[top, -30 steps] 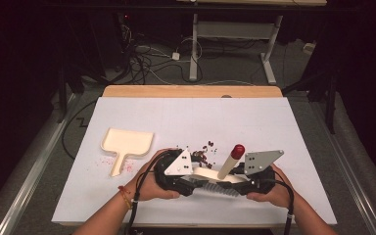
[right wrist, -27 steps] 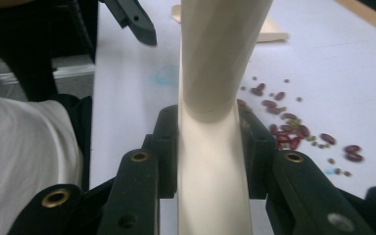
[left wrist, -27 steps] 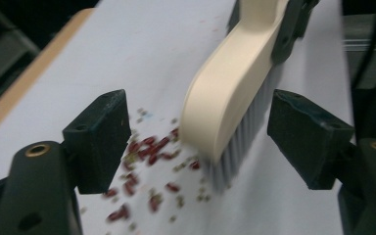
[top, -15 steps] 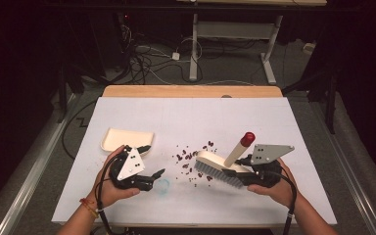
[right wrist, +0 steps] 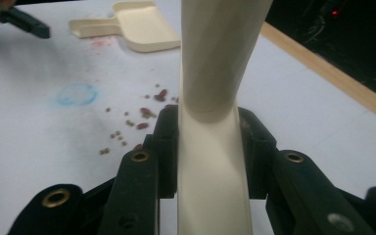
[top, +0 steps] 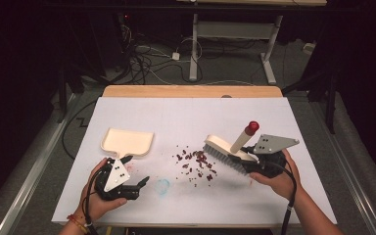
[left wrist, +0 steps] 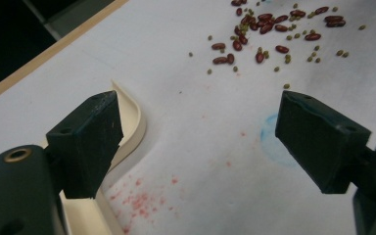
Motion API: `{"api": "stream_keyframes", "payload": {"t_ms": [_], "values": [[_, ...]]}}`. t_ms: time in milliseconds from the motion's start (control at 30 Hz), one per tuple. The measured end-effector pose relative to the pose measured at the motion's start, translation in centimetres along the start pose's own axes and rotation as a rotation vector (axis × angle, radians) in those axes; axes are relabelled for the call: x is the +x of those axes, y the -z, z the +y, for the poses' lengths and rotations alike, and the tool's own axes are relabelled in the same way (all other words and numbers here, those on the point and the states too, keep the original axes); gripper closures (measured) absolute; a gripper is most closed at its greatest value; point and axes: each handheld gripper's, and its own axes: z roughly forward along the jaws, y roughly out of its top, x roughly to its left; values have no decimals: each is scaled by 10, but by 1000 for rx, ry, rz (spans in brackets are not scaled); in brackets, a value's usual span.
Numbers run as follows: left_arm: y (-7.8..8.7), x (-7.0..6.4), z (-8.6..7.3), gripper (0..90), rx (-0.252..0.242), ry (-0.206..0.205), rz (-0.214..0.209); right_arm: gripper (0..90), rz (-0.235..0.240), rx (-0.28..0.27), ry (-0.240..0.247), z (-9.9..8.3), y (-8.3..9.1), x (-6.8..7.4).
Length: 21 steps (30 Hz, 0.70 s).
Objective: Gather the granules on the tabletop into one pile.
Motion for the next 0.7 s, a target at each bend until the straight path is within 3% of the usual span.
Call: {"api": "stream_keyframes", "payload": {"t_ms": [167, 400, 600, 700], "values": [[0, 2, 0, 172, -1, 9, 5, 676, -104, 15, 23, 7, -6, -23], [-4, 2, 1, 172, 3, -2, 1, 676, -231, 75, 20, 9, -41, -52], [-6, 2, -1, 172, 11, 18, -4, 676, -265, 121, 21, 4, -76, -61], [-11, 0, -2, 172, 36, -4, -4, 676, -263, 143, 45, 4, -91, -57]]}}
